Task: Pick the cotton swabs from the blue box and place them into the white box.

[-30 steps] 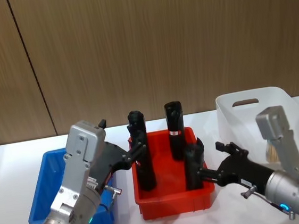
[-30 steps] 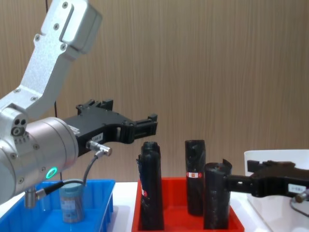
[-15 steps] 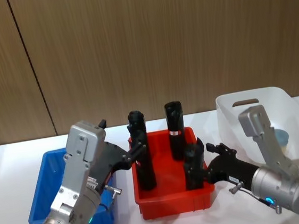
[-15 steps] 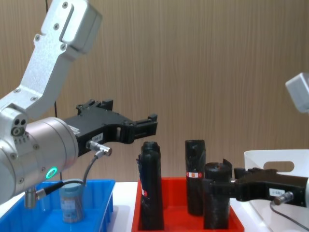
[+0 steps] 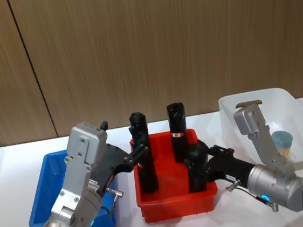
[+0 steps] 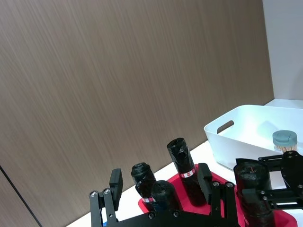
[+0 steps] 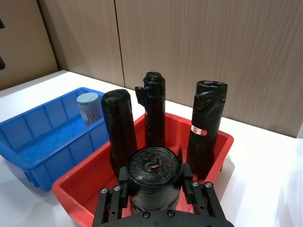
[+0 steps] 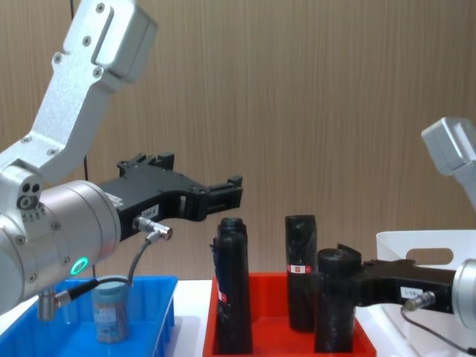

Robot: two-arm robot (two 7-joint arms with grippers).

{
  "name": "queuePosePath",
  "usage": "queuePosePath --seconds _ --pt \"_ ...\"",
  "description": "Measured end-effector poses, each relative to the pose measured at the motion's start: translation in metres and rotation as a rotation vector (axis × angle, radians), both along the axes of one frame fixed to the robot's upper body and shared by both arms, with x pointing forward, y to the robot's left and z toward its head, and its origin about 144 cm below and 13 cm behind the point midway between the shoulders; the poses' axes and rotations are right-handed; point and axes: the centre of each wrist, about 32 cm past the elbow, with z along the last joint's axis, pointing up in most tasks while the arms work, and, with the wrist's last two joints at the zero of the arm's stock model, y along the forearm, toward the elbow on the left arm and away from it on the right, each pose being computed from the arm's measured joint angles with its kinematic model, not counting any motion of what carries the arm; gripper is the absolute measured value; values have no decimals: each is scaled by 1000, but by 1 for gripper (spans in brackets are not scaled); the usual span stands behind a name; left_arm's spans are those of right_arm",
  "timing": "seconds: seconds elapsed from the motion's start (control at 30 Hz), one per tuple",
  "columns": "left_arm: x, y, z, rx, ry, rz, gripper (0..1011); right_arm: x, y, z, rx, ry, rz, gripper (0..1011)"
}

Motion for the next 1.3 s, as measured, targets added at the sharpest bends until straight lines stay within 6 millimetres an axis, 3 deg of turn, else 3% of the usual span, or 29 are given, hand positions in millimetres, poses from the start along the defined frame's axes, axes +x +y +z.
queuePosePath --seconds 0.1,0.27,0.77,1.3 --pt "0 0 0 0 0 0 1004 2 1 1 4 1 2 566" --pt "0 0 0 0 0 0 1004 2 1 2 15 6 3 534" --pt "0 0 0 0 0 0 1004 2 -1 30 85 -62 -36 523" --pt "0 0 0 0 0 0 1004 14 -34 79 108 -214 -224 523"
